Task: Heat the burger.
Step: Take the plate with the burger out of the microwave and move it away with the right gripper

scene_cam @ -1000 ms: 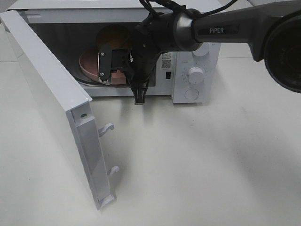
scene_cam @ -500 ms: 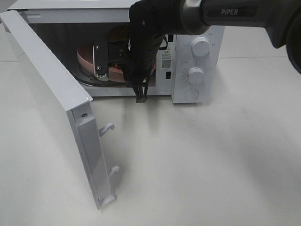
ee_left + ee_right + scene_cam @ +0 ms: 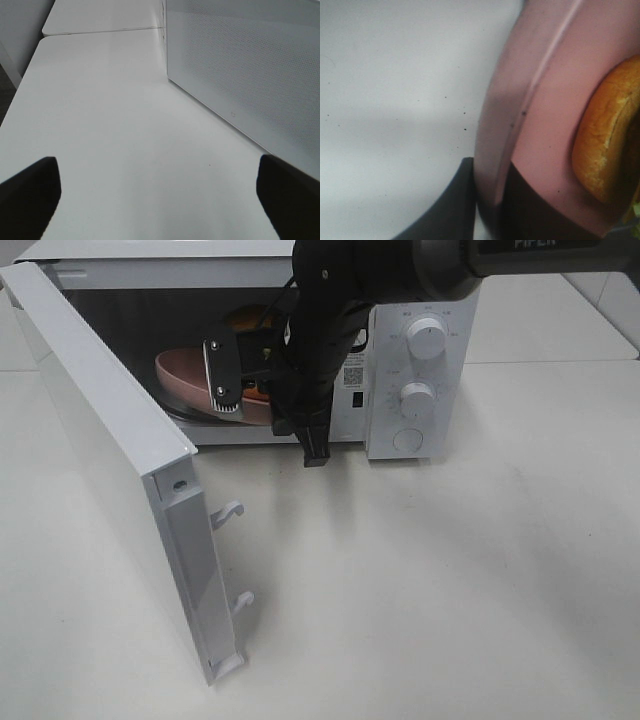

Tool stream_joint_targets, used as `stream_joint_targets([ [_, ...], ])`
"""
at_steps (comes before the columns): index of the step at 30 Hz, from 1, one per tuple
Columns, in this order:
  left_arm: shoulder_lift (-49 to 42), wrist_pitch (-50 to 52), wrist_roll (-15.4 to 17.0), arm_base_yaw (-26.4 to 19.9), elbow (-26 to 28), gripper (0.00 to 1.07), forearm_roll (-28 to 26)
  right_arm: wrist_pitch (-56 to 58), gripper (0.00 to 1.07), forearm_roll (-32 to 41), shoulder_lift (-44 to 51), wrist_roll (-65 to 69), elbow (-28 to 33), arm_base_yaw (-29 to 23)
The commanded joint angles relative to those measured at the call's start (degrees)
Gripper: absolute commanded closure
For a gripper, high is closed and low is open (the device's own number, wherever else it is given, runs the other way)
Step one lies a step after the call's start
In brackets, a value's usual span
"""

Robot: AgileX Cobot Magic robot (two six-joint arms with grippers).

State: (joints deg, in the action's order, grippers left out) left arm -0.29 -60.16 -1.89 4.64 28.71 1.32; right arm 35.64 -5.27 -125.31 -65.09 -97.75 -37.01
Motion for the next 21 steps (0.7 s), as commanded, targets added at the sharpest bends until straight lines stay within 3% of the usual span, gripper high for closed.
stream_joint_targets([
  [1,-1.32,0.57,0.00,-0.06,-0.17,0.07,-0.06,-4.24,1.07,-2.12,2.92,0.46,5.33,0.57],
  [7,-1.32,0.57,0.00,-0.06,-0.17,0.07,-0.06,-11.92,1.07,-4.18,7.62,0.52,13.87,0.57],
  [21,-1.32,0.57,0.00,-0.06,-0.17,0.07,-0.06,-20.86,1.07,-4.24,16.10,-0.17,25.84,0.57],
])
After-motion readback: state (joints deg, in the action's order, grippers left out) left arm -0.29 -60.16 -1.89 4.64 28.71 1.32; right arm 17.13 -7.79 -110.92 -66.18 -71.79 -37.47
